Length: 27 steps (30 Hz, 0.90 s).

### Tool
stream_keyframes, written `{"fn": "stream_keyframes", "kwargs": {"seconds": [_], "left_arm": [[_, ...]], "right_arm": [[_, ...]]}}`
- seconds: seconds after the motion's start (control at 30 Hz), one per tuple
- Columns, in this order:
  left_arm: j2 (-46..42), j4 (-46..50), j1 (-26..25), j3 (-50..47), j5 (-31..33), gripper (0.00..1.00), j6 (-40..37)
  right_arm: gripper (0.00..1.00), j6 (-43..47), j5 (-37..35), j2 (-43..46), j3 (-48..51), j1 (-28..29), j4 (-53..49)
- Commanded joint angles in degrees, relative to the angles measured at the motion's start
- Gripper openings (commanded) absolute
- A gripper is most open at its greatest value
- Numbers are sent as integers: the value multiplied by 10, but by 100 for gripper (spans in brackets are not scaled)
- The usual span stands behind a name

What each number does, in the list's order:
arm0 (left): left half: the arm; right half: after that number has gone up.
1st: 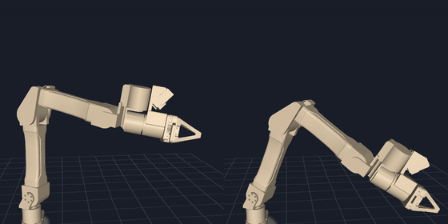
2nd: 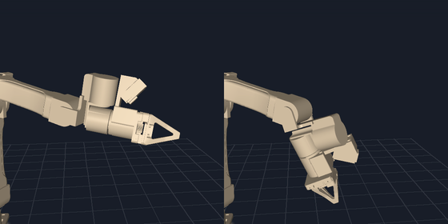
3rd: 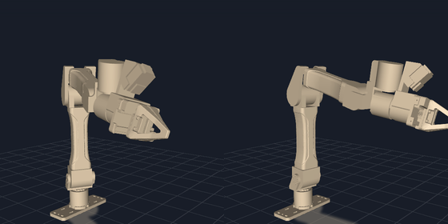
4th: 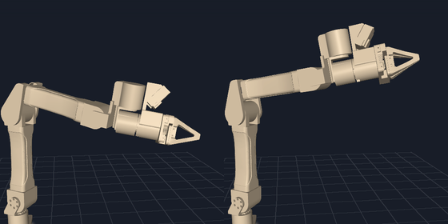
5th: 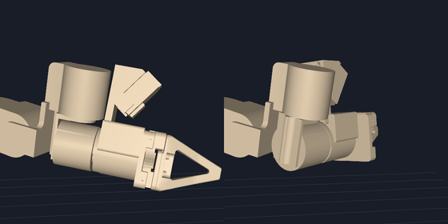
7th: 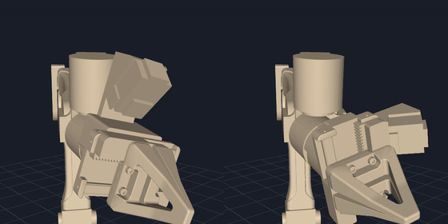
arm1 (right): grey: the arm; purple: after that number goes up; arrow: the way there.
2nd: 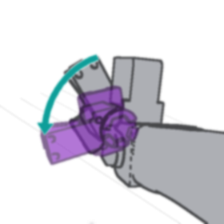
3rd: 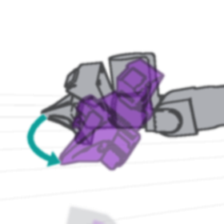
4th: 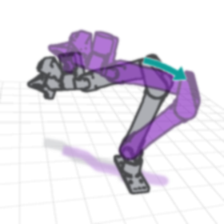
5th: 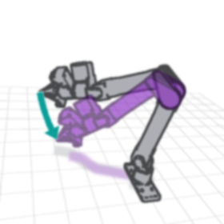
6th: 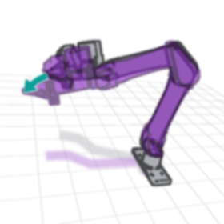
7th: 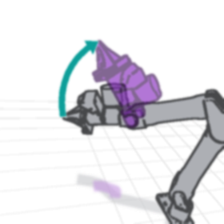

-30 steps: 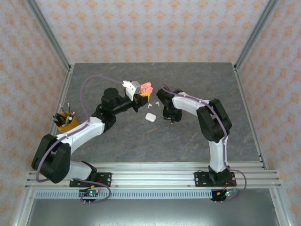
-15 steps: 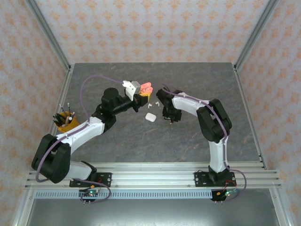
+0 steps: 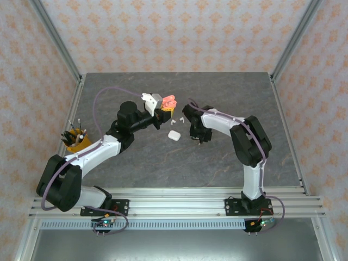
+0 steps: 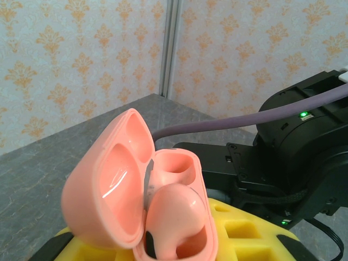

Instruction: Insert the wireless bluetooth earbuds into the charging case

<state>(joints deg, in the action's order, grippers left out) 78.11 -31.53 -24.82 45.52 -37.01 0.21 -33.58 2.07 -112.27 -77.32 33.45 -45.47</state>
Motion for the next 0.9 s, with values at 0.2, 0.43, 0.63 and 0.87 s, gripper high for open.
{"fn": "stream_keyframes", "kwargs": {"seconds": [0.2, 0.43, 0.63, 0.87], "left_arm": [[-10, -14, -3, 5, 12, 0, 4], [-16, 4, -3, 12, 18, 0, -6], [-18, 19, -3, 18, 20, 0, -16], [-10, 28, -3, 22, 12, 0, -27]], "right_arm": [[29, 14, -43, 91, 51, -2, 47], [29, 26, -63, 166, 76, -13, 72], [29, 40, -72, 231, 78, -22, 91], [29, 62, -63, 295, 61, -38, 108]]}}
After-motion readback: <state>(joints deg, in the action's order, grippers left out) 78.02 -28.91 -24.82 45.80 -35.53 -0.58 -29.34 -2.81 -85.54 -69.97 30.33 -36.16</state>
